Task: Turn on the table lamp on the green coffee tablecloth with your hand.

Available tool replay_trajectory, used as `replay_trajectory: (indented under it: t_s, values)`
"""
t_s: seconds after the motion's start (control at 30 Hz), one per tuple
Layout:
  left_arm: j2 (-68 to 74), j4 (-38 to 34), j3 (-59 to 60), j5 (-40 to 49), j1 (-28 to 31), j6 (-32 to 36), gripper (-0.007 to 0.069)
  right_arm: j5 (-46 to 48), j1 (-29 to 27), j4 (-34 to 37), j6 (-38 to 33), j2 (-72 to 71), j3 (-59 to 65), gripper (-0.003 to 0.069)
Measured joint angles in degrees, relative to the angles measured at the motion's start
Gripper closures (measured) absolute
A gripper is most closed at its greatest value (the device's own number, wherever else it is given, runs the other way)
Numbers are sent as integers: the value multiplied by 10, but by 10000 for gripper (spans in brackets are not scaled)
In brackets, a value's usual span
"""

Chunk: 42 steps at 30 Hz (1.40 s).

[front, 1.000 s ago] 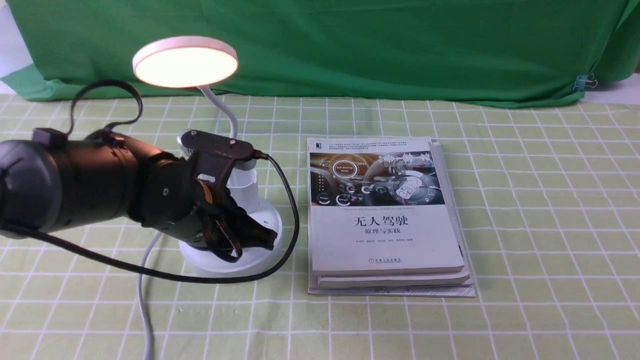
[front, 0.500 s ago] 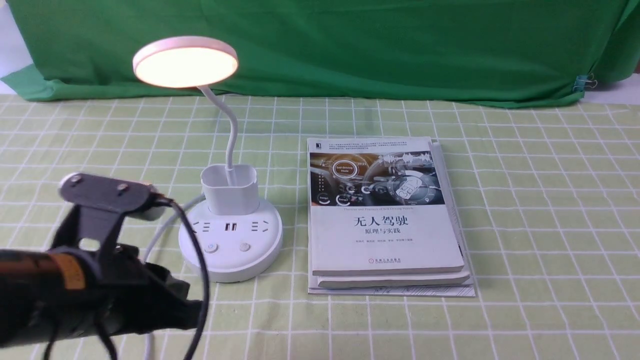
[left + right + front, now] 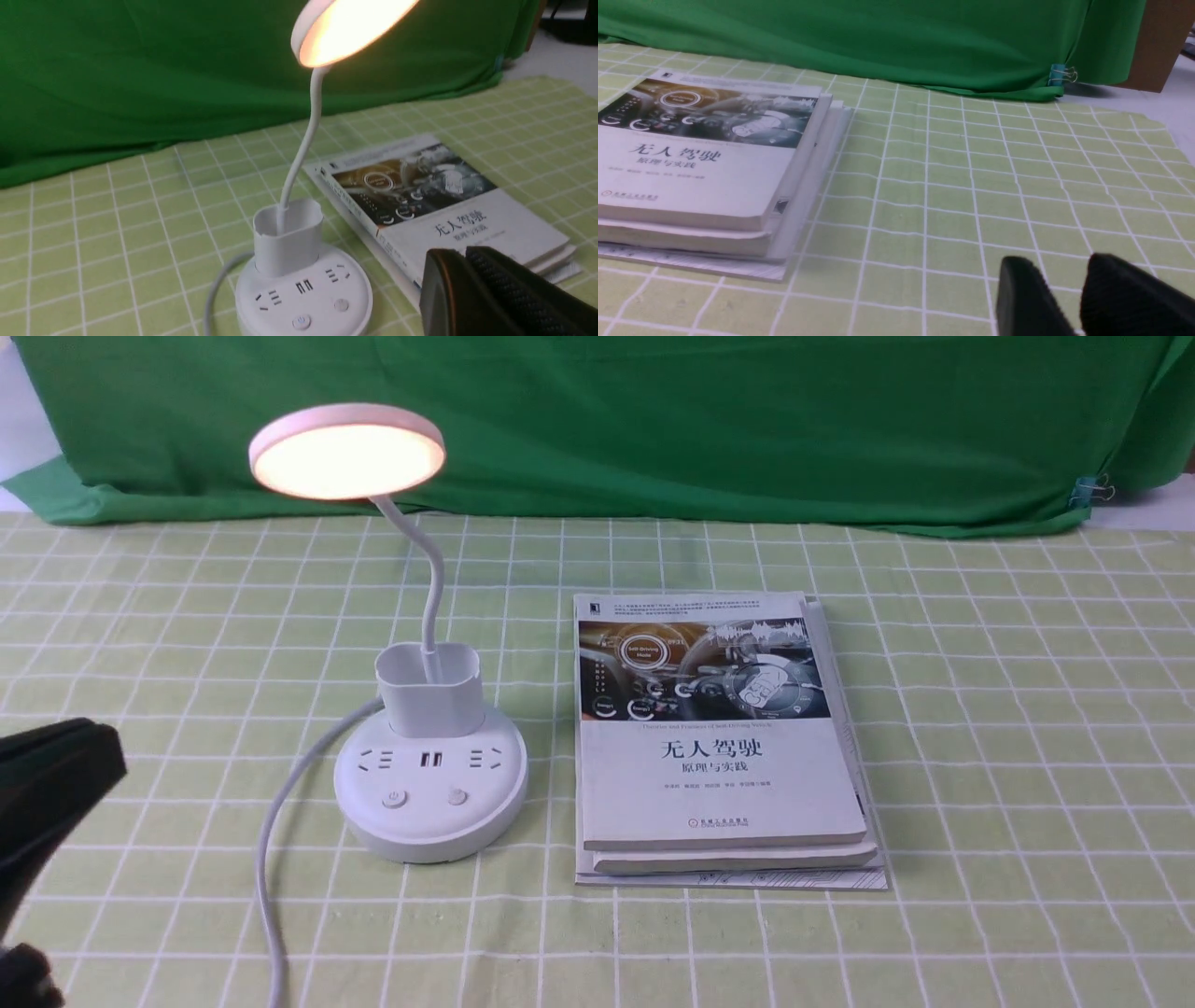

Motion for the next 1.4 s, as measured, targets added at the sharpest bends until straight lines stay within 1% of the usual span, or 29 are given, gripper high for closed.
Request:
replay_trajectory:
  t_s: [0.17, 0.37, 0.47, 0.63, 0.7, 0.73, 0.8, 0.97, 1.07, 1.4]
  values:
    - [-15, 3, 1, 0, 0, 0, 606, 0, 0, 0, 0, 0, 0, 414]
    - [-29, 4, 38, -9, 4, 0, 606, 0, 0, 0, 0, 0, 0, 414]
    - [-64, 6, 80, -11, 38, 0, 606, 0, 0, 0, 0, 0, 0, 414]
    - [-158, 7, 177, -11, 125, 0, 606, 1, 0, 0, 0, 0, 0, 414]
    - [-193, 4, 209, -27, 142, 0, 606, 0, 0, 0, 0, 0, 0, 414]
    - [-205, 1, 222, -51, 148, 0, 606, 0, 0, 0, 0, 0, 0, 414]
    - [-211, -5, 240, -79, 151, 1, 606, -1, 0, 0, 0, 0, 0, 414]
    - [-215, -7, 285, -111, 151, 8, 606, 0, 0, 0, 0, 0, 0, 414]
    - [-215, -7, 301, -110, 151, 8, 606, 0, 0, 0, 0, 0, 0, 414]
    - [-215, -6, 301, -114, 151, 10, 606, 0, 0, 0, 0, 0, 0, 414]
